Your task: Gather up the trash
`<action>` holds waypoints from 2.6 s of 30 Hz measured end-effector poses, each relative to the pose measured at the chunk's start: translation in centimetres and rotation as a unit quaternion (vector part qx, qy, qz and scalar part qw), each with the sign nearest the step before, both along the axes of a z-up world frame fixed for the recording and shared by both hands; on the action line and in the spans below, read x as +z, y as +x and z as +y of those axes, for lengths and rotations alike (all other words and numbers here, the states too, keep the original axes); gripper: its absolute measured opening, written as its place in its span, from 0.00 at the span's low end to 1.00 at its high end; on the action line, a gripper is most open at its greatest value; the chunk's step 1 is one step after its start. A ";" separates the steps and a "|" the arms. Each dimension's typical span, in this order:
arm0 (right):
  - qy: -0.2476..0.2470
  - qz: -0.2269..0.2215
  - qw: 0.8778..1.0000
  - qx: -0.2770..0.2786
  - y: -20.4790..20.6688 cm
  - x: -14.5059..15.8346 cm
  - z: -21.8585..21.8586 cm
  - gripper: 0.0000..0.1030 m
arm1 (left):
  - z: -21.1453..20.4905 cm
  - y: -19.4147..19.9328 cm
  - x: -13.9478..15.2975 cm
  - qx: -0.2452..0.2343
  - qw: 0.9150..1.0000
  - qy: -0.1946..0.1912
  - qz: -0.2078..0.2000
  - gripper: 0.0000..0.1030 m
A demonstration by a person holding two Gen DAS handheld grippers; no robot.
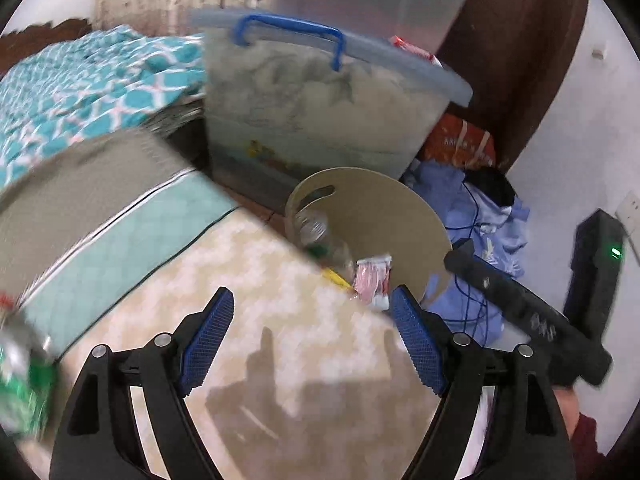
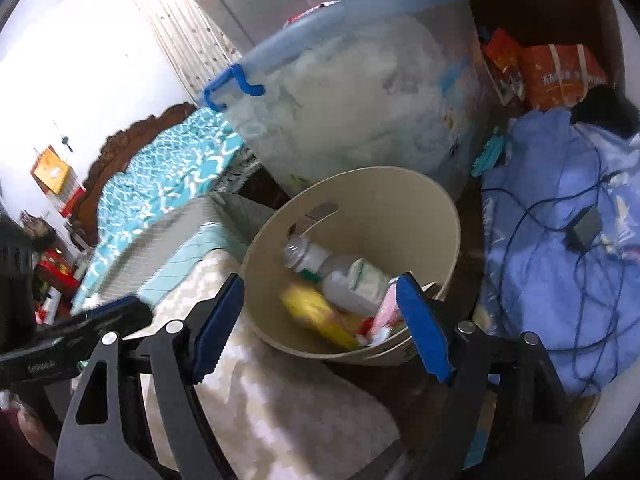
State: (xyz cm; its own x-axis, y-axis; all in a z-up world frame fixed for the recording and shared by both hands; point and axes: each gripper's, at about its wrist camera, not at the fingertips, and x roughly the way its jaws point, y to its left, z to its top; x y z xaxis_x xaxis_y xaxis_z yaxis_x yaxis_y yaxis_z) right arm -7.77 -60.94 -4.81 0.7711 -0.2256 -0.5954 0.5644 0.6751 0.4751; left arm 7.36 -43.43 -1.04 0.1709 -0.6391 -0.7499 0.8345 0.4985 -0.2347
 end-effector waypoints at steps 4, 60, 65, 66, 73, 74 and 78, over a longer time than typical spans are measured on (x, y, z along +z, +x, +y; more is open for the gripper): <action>0.005 -0.007 0.999 0.033 1.5 0.3 2.3 0.74 | 8.3 0.1 0.5 0.044 0.999 -0.006 0.006 0.75; -0.021 0.022 0.928 0.371 10.4 4.4 28.4 0.37 | 30.8 7.4 -1.9 0.310 0.950 0.030 0.011 0.49; -0.016 0.043 0.925 0.376 8.2 2.2 29.7 0.37 | 33.1 0.7 -2.3 0.261 0.965 0.036 0.010 0.49; -0.016 0.044 0.924 0.379 7.8 2.0 30.0 0.37 | 33.7 -0.6 -2.4 0.254 0.966 0.036 0.010 0.49; -0.072 0.063 0.905 0.413 6.7 0.7 35.1 0.44 | 36.4 -6.7 -2.9 0.259 0.964 0.049 -0.016 0.51; -0.087 0.065 0.906 0.409 6.5 0.6 35.6 0.46 | 36.5 -6.8 -2.9 0.262 0.963 0.053 -0.017 0.53; -0.107 0.079 0.909 0.394 6.2 0.0 36.5 0.59 | 36.6 -7.1 -3.1 0.282 0.956 0.069 -0.032 0.59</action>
